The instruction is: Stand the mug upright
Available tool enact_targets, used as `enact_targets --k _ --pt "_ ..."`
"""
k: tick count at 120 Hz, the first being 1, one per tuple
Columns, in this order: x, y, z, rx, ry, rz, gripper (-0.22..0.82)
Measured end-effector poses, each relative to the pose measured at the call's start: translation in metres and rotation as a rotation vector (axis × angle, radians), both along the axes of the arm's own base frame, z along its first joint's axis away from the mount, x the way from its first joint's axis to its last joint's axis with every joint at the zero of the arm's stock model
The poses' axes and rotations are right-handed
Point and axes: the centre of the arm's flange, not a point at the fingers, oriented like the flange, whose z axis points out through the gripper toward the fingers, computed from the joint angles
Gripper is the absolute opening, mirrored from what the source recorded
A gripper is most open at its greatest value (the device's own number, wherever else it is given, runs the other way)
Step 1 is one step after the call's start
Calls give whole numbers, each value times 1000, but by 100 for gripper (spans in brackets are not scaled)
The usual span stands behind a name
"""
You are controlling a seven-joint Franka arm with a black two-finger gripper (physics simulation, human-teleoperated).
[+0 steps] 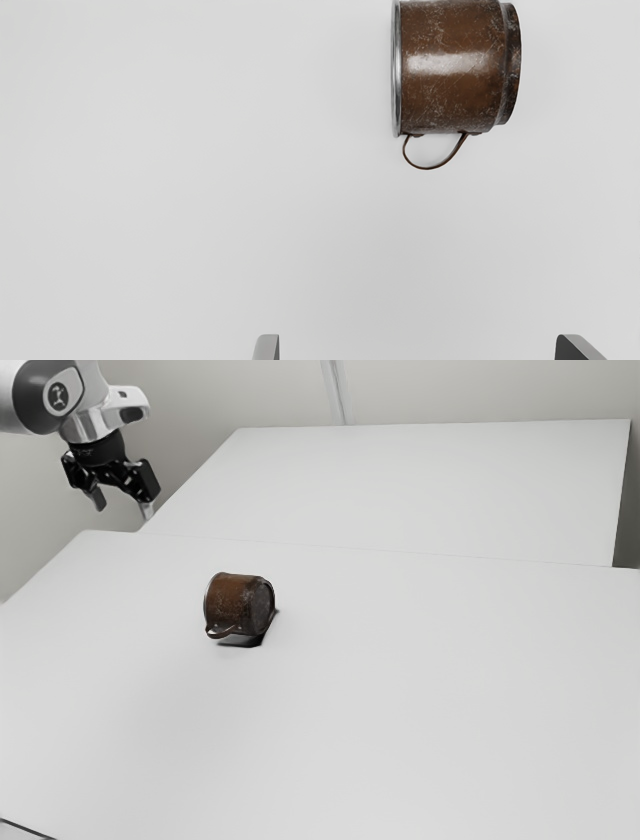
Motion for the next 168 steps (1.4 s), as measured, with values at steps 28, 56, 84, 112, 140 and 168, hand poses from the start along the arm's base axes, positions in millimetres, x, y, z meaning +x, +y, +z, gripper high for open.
enact_targets --k 28,56,84,112,140,168 --pt "0 8 -2 -15 -6 26 60" --pt "-2 70 -55 -237 55 190 60" --pt "23 115 -138 -463 129 328 60" --pt "48 136 -221 -657 153 418 60" --pt "73 150 -266 -816 77 463 60" --pt "95 151 -289 -938 6 481 60"
